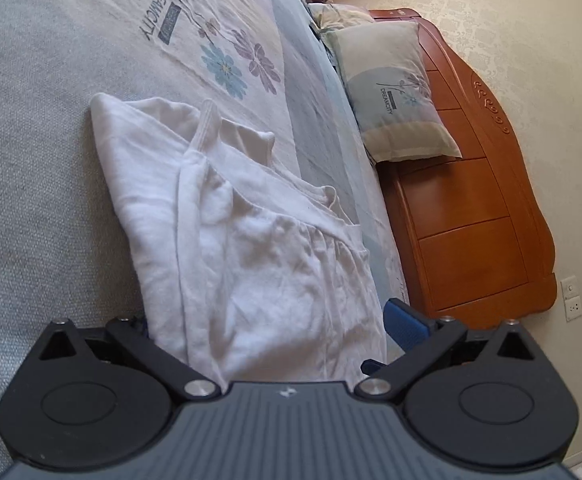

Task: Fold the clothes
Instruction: 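Roll the left gripper and close it on the shirt's side edge, then lift the held side edge with the left gripper over the shirt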

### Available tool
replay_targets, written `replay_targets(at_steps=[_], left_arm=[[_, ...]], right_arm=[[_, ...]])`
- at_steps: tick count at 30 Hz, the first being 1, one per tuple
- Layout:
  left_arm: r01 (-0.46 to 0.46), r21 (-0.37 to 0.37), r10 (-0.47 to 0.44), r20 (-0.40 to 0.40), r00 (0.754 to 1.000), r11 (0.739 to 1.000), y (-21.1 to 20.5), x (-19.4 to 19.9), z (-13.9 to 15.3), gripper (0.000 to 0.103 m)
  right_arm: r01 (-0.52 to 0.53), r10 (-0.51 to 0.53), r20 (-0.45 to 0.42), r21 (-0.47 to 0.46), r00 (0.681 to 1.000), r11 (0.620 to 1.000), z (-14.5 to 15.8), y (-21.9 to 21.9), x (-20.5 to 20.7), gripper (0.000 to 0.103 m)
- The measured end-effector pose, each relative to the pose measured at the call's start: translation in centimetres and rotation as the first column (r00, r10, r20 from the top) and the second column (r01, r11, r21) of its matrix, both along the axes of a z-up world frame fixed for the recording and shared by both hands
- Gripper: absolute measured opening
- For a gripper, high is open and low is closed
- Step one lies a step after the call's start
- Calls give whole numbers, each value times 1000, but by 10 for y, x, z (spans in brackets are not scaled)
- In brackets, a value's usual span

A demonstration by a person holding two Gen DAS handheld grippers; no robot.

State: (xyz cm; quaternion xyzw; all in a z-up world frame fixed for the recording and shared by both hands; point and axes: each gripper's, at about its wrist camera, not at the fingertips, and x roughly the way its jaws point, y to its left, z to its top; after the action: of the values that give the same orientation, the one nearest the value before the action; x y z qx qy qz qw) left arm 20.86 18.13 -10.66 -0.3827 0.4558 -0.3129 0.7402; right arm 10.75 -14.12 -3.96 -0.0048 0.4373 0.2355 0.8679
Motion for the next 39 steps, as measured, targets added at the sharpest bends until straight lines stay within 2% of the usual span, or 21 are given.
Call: replay_targets(at_steps=[6, 8, 10, 11, 13, 14, 16, 18, 22, 26, 29, 34, 36, 38, 39], left_arm=[[21, 28, -20, -20, 1000, 999, -9, 29, -1, 102], [38, 66, -37, -14, 999, 997, -8, 29, 0, 95], [32, 102, -31, -12, 999, 994, -3, 28, -2, 68], [13, 105, -11, -22, 1000, 994, 1, 27, -5, 59], [-17, 121, 23, -42, 999, 992, 8, 26, -12, 20], [-33, 130, 40, -52, 998, 991, 11, 25, -15, 16], [-49, 144, 58, -59, 997, 988, 13, 23, -17, 17], [-46, 200, 57, -48, 997, 979, 6, 24, -10, 17], [-27, 366, 31, -5, 1000, 930, -16, 25, 11, 17], [-10, 472, -9, 37, 999, 881, -30, 22, 21, 18], [-16, 494, -4, 39, 999, 869, -32, 19, 23, 18], [-29, 521, 1, 53, 999, 853, -38, 18, 24, 18], [-27, 526, -2, 54, 999, 850, -39, 18, 25, 18], [-29, 519, 5, 49, 999, 854, -37, 18, 24, 18], [-30, 516, 5, 49, 999, 856, -37, 18, 24, 17]], right_arm=[[12, -11, -26, 28, 1000, 1000, -7, -5, 3, 97], [18, -18, -24, 34, 1000, 999, -7, -8, 2, 97], [20, -20, -17, 37, 1000, 999, -5, -12, 1, 97], [24, -24, -14, 33, 1000, 999, -5, -15, 1, 97], [37, -36, -23, 29, 999, 999, -9, -21, 2, 97], [46, -45, -31, 28, 999, 999, -12, -24, 3, 97], [60, -59, -42, 35, 997, 998, -15, -28, 5, 97], [65, -63, -35, 58, 997, 996, -14, -31, 7, 97], [52, -56, 20, 152, 998, 987, 0, -38, 14, 97], [33, -44, 37, 265, 998, 964, 8, -40, 39, 100], [-18, 2, 49, 323, 999, 946, 6, -31, 60, 100], [16, -24, 21, 345, 999, 938, -11, -7, 100, 100], [22, -43, 56, 334, 998, 942, -17, 3, 114, 100], [56, -81, 81, 268, 993, 962, -25, 13, 131, 101], [73, -91, 59, 257, 994, 964, -32, 17, 144, 103]])
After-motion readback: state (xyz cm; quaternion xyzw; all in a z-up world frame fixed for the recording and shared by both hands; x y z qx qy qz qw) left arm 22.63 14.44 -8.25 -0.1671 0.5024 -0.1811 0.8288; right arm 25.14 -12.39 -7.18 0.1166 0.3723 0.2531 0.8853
